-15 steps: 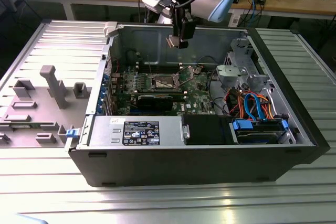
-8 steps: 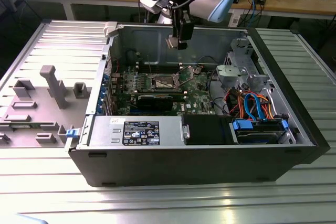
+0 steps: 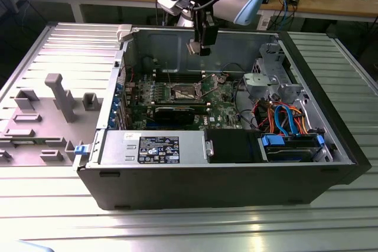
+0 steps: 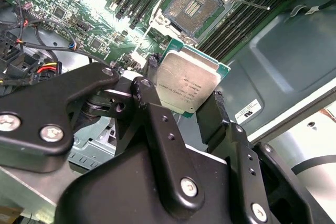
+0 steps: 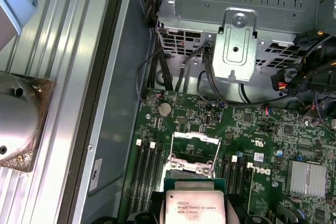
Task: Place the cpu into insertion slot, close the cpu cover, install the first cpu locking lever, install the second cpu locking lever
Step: 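Place the cpu into insertion slot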
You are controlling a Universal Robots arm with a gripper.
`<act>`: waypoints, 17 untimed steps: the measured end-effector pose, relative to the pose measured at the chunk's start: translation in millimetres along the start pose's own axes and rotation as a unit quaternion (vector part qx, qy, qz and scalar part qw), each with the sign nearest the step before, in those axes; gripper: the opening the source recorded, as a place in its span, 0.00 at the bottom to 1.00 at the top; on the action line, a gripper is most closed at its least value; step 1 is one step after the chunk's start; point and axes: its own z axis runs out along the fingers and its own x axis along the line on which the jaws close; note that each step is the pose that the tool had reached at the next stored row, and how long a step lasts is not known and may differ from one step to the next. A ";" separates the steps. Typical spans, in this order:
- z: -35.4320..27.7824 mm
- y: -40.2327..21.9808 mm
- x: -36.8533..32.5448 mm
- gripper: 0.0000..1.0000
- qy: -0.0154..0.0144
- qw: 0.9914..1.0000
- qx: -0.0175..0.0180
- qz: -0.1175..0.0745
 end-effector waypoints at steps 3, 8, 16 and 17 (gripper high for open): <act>1.9 -0.4 0.1 0.54 0.000 1.000 0.000 0.006; 7.9 -1.7 0.2 0.54 -0.002 1.000 -0.001 0.026; 20.8 -7.1 1.0 0.54 -0.005 0.998 -0.001 0.062; 22.3 -8.8 1.2 0.54 -0.006 0.998 -0.001 0.062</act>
